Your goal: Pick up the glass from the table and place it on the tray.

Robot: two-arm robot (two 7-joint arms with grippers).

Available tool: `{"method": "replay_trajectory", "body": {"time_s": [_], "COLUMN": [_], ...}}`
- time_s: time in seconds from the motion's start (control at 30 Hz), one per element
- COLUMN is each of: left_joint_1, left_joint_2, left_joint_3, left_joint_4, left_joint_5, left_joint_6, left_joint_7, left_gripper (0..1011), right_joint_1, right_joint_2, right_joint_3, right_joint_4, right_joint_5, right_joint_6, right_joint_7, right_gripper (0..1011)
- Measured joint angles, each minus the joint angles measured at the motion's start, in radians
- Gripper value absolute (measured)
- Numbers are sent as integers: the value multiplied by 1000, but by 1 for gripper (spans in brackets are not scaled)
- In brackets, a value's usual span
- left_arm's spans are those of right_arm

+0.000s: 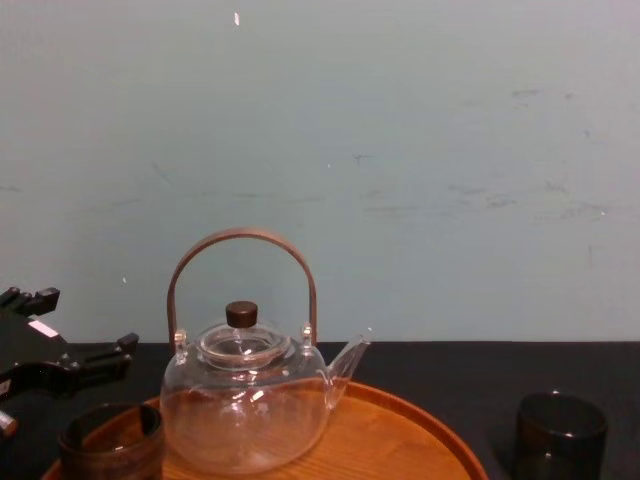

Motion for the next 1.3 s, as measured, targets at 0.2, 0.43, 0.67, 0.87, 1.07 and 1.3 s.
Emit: {"method": "replay_trajectory", "body": {"time_s": [0.2,0.43,0.67,0.87,1.07,1.3], "left_joint_1": [0,0,0,0,0,0], "left_joint_2": [0,0,0,0,0,0], "left_joint_3": [0,0,0,0,0,0], "left_joint_4": [0,0,0,0,0,0], "left_joint_5": [0,0,0,0,0,0], "left_joint_6": [0,0,0,0,0,0], "left_joint_7": [0,0,0,0,0,0], "left_gripper": [1001,1002,1001,1001,1001,1001], "right_joint_1": [-34,-63,-72,-75,-78,-93], "right_joint_2": [13,21,20,15,8,3], "right_joint_3": [23,36,35,27,23,32], "right_joint_4": [-30,-65,-84,-92,-92,-96], "right_joint_5": [16,20,13,-3,-22,-29], "right_joint_6": [12,21,35,51,73,113], "right_joint_7": [35,81,115,137,148,154], "right_gripper": [1002,1002,1003,1002,1002,1002]}}
